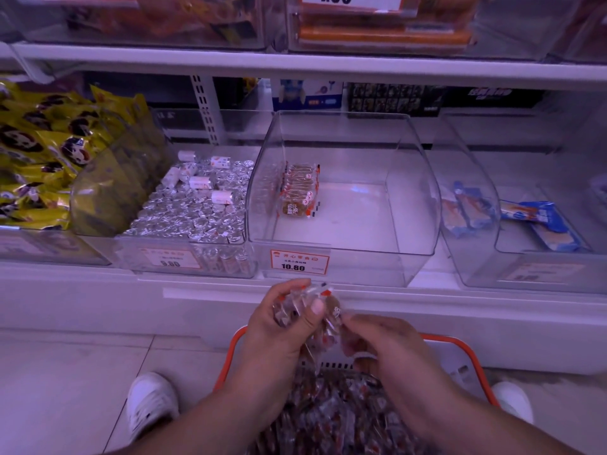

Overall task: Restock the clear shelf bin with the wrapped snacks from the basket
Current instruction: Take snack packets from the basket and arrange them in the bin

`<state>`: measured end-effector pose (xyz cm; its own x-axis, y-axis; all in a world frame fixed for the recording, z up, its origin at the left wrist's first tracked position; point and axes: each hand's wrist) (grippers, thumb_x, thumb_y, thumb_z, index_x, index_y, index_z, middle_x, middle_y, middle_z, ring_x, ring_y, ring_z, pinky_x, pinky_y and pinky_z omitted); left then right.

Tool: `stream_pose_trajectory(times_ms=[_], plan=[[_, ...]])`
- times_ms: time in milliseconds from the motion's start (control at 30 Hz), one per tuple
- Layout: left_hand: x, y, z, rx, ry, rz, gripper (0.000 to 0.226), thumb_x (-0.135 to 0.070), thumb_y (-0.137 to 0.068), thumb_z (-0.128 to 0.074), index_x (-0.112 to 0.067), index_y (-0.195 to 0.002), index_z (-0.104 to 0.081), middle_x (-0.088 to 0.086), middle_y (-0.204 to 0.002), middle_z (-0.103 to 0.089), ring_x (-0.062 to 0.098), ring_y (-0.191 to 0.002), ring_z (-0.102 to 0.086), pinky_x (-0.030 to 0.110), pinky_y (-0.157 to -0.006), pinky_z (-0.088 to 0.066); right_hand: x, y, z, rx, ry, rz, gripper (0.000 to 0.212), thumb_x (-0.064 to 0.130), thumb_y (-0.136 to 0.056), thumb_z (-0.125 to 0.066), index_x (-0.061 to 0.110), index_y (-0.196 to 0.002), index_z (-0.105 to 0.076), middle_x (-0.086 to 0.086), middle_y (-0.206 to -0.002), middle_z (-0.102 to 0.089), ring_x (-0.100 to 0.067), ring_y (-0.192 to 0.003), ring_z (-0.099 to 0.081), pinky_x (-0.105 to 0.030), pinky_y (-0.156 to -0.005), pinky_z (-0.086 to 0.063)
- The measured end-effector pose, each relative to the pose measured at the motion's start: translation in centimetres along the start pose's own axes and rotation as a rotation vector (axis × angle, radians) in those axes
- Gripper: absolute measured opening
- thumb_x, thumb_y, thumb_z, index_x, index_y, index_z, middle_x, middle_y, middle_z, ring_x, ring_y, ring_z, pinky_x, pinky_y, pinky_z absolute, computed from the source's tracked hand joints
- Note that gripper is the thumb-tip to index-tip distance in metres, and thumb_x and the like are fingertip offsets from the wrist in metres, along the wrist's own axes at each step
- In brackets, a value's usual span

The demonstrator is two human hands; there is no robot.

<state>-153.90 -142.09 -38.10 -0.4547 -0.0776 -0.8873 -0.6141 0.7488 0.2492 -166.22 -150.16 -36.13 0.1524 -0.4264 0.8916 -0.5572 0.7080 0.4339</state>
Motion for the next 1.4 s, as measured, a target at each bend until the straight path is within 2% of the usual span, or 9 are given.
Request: stream_pose_trajectory(times_ms=[133,300,500,567,767,900,1100,1267,1400], plan=[[0.6,0.4,0.0,0.024,-0.204,-0.159,0.046,-0.02,-0.062,-0.09,-0.023,-0.103,-0.069,0.01,-0.093,-0.076,0.015,-0.077,-0.069,0.027,-0.067,-0.056,-0.2,0.1,-0.4,0.178,-0.031,-0.018,0.02,0.023,-0.093,-0.061,0.026,-0.104,-0.078,0.0,-0.105,-0.076,-0.011,-0.092,-0.072,-0.037,-0.083,-0.06],[0.6,0.8,-0.1,0.087,-0.373,-0.254,0.045,-0.005,-0.069,-0.084,-0.017,-0.106,-0.062,-0.014,-0.095,-0.075,0.004,-0.079,-0.069,0.015,-0.069,-0.053,0.3,0.1,-0.3,0.374,-0.249,-0.215,0.032,0.031,-0.095,-0.055,0.016,-0.118,-0.071,-0.013,-0.114,-0.072,-0.029,-0.086,-0.062,-0.047,-0.083,-0.055],[-0.1,1.8,-0.5,0.248,-0.478,-0.282,0.048,-0.005,-0.085,-0.075,-0.023,-0.125,-0.059,-0.008,-0.101,-0.075,-0.001,-0.087,-0.068,0.009,-0.077,-0.048,0.6,-0.8,0.9,0.176,-0.411,-0.142,0.041,0.011,-0.081,-0.056,-0.015,-0.111,-0.065,-0.034,-0.118,-0.064,-0.034,-0.1,-0.063,-0.043,-0.086,-0.057],[-0.2,1.6,-0.5,0.211,-0.467,-0.316,0.041,-0.005,-0.088,-0.071,-0.022,-0.124,-0.061,-0.007,-0.104,-0.075,0.003,-0.091,-0.07,0.011,-0.08,-0.048,0.7,-0.6,0.6,0.209,-0.414,-0.109,0.034,0.013,-0.092,-0.054,-0.012,-0.112,-0.067,-0.029,-0.116,-0.067,-0.033,-0.104,-0.066,-0.046,-0.095,-0.055],[0.0,1.7,-0.3,0.131,-0.469,-0.368,0.041,-0.025,-0.086,-0.07,-0.032,-0.126,-0.061,-0.008,-0.111,-0.074,0.008,-0.099,-0.071,0.017,-0.085,-0.052,0.7,-0.2,0.5,0.299,-0.325,-0.099,0.036,0.025,-0.093,-0.056,-0.001,-0.112,-0.071,-0.025,-0.116,-0.069,-0.038,-0.105,-0.067,-0.051,-0.09,-0.056],[0.1,1.8,-0.7,0.125,-0.411,-0.346,0.056,-0.025,-0.066,-0.086,-0.043,-0.113,-0.065,-0.005,-0.096,-0.076,0.006,-0.08,-0.07,0.016,-0.072,-0.053,1.0,0.1,0.4,0.46,-0.316,-0.184,0.043,0.036,-0.095,-0.055,0.006,-0.123,-0.067,-0.02,-0.121,-0.068,-0.036,-0.107,-0.064,-0.057,-0.103,-0.047],[-1.5,1.8,-1.2,0.199,-0.354,-0.375,0.067,-0.015,-0.059,-0.091,-0.042,-0.115,-0.065,-0.008,-0.093,-0.072,0.005,-0.071,-0.066,0.017,-0.062,-0.053,2.1,0.5,0.6,0.635,-0.488,-0.24,0.042,0.033,-0.099,-0.05,0.014,-0.135,-0.06,-0.012,-0.118,-0.07,-0.023,-0.095,-0.07,-0.046,-0.092,-0.051],[-3.2,2.0,-1.6,0.254,-0.323,-0.412,0.069,-0.026,-0.056,-0.092,-0.042,-0.117,-0.065,-0.005,-0.102,-0.073,0.006,-0.077,-0.07,0.016,-0.065,-0.053,4.3,0.8,0.3,0.782,-0.465,-0.135,0.046,0.021,-0.099,-0.033,0.004,-0.137,-0.054,-0.013,-0.127,-0.065,-0.023,-0.111,-0.064,-0.043,-0.1,-0.044],[-5.2,1.2,-0.7,0.227,-0.367,-0.501,0.07,-0.037,-0.06,-0.089,-0.041,-0.125,-0.063,-0.009,-0.117,-0.071,0.005,-0.104,-0.068,0.018,-0.084,-0.052,6.1,0.6,0.2,0.723,-0.253,0.028,0.041,0.022,-0.093,-0.063,-0.001,-0.126,-0.063,-0.023,-0.131,-0.062,-0.034,-0.12,-0.061,-0.05,-0.099,-0.048]])
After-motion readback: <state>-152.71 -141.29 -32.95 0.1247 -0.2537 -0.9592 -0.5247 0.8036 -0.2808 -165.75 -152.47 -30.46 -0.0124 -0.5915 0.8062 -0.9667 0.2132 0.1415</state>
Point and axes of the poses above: each hand's wrist, its own y-axis away from the middle knuckle, its own z-axis out of the back of the hand, x = y × z
